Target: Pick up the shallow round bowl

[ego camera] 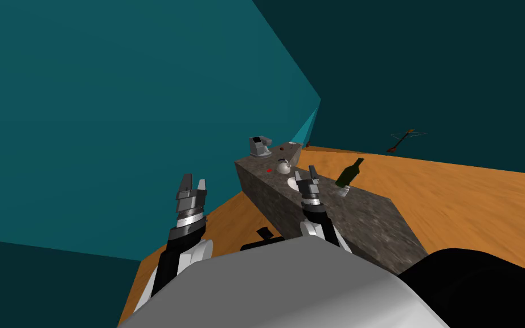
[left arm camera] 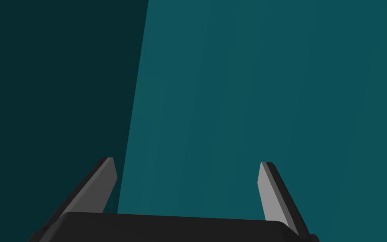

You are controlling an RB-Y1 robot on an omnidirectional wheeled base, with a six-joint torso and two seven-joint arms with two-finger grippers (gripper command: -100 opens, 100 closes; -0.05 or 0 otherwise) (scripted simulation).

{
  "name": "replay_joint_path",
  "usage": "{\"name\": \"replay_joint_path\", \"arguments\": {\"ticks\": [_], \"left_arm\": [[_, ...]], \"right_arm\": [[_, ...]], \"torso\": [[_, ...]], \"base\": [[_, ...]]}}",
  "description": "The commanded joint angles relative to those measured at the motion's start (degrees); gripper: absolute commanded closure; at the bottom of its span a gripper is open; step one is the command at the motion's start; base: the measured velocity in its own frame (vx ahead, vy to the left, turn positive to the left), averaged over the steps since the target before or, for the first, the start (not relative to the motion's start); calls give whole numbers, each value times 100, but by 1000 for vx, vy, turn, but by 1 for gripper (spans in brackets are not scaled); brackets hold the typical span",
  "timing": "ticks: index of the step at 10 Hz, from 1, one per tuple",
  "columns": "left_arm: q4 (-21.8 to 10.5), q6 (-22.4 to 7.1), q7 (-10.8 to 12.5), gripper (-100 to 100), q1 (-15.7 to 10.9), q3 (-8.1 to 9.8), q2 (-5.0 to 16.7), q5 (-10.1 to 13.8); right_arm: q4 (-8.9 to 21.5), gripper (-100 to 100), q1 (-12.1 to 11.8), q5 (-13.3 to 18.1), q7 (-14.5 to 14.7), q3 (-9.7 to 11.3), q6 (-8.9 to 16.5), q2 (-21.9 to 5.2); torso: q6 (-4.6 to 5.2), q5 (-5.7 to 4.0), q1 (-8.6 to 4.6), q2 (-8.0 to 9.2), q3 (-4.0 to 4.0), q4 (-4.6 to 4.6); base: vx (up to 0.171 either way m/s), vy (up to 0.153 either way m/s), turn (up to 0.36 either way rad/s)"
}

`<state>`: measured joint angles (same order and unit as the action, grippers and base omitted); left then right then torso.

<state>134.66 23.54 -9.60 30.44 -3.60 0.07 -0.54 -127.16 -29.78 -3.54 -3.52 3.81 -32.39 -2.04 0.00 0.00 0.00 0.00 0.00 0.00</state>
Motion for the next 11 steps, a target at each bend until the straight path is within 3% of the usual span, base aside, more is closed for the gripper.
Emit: {"name": "replay_joint_path", "arguments": {"ticks": [1, 8, 10, 11], "left_arm": [[0, 0, 0, 0, 0, 0, 0, 0], [0, 0, 0, 0, -1, -1, -1, 0], [0, 0, 0, 0, -1, -1, -1, 0], [0, 0, 0, 0, -1, -1, -1, 0]], "right_arm": [[52, -100, -43, 79, 38, -34, -75, -226], [581, -100, -218, 562, 292, -289, -384, -1293], [901, -100, -281, 794, 423, -400, -471, -1700], [909, -100, -281, 794, 423, -400, -471, -1769]], "torso": [[0, 0, 0, 0, 0, 0], [0, 11, 47, 45, 25, 10], [0, 6, 27, 22, 14, 6], [0, 7, 33, 22, 13, 5]], "base": [[-40, 41, -47], [-97, 114, -42], [-50, 82, -10], [-41, 66, -13]]}}
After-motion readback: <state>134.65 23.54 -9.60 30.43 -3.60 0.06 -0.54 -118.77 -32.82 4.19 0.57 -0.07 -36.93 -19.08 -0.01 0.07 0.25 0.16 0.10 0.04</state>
